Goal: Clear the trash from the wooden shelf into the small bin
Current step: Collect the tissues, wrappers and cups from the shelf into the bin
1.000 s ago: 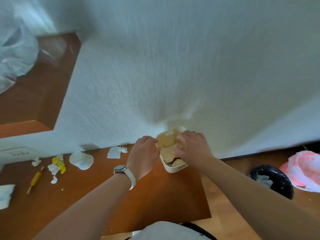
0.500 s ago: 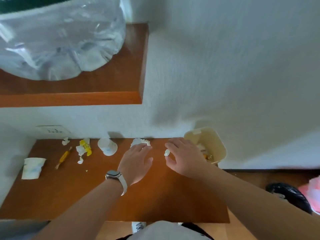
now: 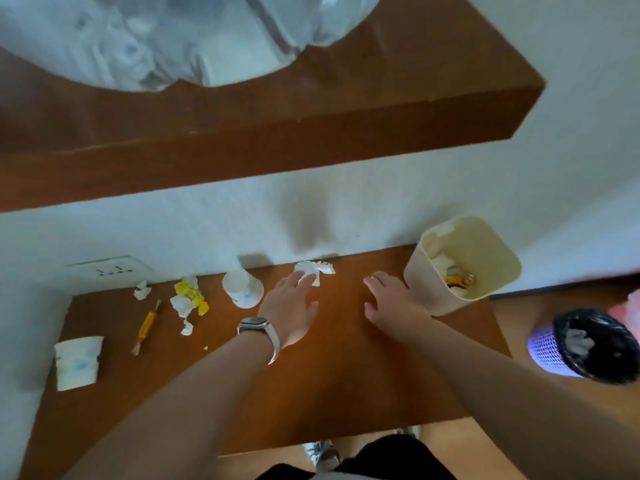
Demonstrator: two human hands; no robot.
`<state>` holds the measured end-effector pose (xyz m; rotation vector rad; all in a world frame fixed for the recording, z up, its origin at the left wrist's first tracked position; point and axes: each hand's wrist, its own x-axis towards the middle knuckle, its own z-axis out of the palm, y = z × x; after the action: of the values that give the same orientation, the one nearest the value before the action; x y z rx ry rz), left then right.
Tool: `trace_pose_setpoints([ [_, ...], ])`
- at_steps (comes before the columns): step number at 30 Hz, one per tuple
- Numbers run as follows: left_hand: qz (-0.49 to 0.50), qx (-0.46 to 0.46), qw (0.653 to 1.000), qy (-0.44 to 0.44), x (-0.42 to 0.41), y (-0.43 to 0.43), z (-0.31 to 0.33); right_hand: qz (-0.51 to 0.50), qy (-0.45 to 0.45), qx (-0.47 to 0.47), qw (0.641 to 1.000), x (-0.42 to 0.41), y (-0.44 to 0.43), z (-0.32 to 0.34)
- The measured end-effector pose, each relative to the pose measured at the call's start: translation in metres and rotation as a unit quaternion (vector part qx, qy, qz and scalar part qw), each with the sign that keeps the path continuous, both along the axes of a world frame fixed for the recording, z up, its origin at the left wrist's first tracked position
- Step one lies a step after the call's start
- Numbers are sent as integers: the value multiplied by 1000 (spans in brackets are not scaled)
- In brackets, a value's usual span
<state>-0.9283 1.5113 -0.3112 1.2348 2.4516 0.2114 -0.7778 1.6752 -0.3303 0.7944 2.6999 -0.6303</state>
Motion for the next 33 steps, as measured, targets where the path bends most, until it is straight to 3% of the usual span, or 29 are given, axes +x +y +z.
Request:
trace_pose_setpoints([
  [6, -63, -17, 997, 31, -23, 23, -32, 12, 5, 75, 997, -2, 15, -37],
  [14, -110, -13, 992, 62, -31, 41, -58, 8, 42, 106, 993, 14, 12, -50],
  [26, -93, 102, 990, 41, -17, 18, -72, 10, 54, 75, 996, 49, -20, -43],
  [33, -114, 143, 983, 17, -1, 9, -50, 19, 75, 80, 994, 61, -29, -15],
])
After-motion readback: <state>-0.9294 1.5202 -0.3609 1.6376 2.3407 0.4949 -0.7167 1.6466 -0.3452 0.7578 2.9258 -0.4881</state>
